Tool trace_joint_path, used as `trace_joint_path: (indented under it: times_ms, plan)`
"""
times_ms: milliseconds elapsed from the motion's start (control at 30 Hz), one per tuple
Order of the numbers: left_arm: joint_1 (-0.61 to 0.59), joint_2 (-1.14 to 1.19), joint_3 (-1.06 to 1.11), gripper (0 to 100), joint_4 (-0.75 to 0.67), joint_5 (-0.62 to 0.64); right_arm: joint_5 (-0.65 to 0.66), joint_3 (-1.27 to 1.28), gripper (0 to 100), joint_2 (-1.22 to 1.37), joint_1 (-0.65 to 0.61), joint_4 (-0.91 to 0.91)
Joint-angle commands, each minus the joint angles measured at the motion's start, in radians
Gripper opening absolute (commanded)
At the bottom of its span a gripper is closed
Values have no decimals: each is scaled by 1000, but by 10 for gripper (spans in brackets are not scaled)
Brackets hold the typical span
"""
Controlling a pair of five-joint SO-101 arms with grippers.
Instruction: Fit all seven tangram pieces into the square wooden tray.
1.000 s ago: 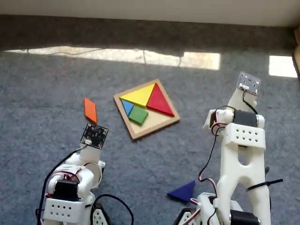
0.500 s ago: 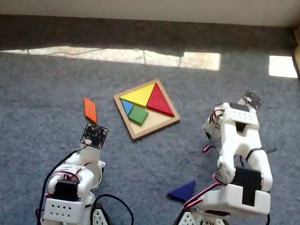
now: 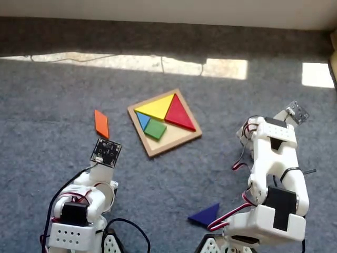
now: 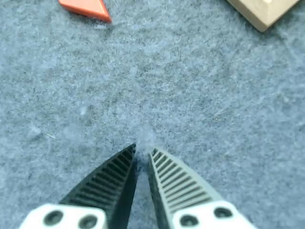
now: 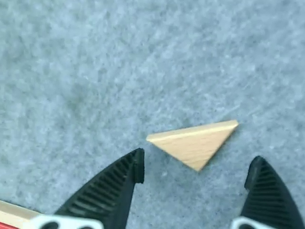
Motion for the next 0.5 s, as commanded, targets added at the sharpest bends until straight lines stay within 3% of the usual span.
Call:
trace_joint_path:
  times_ms: [0, 267, 467]
  plan:
    - [13, -21, 21, 6, -2, 9, -26, -70, 325, -2, 10, -36]
    - [13, -21, 21, 6, -2, 9, -66, -128, 324, 120, 12, -25]
    - [13, -21, 21, 6, -2, 9, -68, -213, 324, 199, 21, 84]
